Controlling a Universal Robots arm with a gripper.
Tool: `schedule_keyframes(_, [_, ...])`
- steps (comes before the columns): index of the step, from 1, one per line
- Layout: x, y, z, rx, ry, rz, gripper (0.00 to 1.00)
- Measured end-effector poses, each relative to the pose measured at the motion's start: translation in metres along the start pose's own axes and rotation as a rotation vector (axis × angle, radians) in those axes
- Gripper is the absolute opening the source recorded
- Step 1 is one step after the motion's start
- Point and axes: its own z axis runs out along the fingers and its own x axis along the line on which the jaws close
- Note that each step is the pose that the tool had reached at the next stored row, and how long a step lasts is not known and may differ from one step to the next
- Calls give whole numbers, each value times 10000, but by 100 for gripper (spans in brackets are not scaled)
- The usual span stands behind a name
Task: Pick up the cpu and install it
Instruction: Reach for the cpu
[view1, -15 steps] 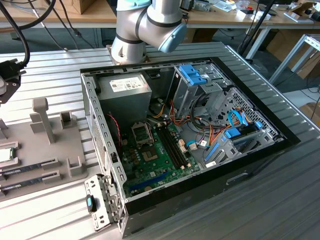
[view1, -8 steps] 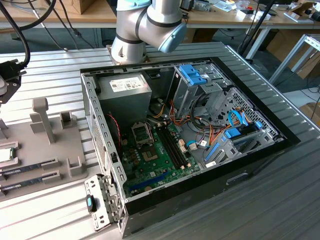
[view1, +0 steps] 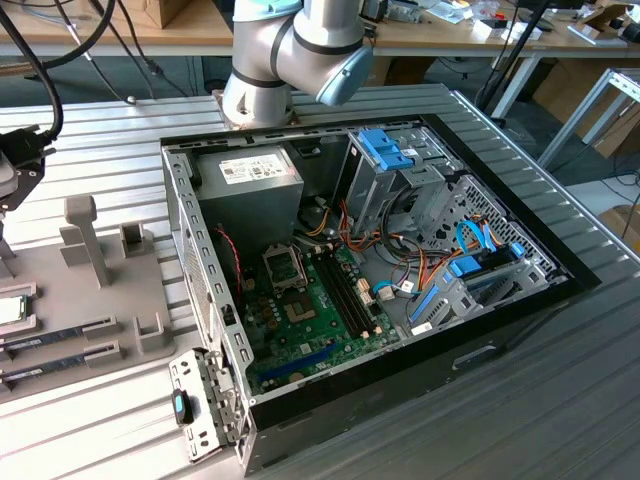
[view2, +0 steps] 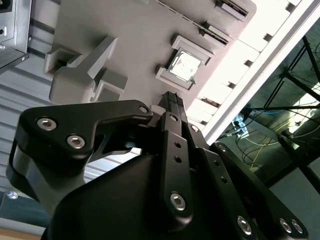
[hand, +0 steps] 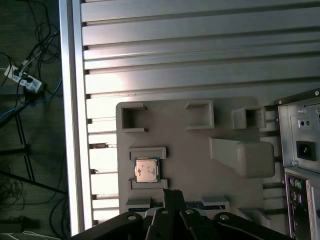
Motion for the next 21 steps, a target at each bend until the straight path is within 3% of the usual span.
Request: schedule_keyframes(21, [-1, 1, 56, 0, -1, 0, 11])
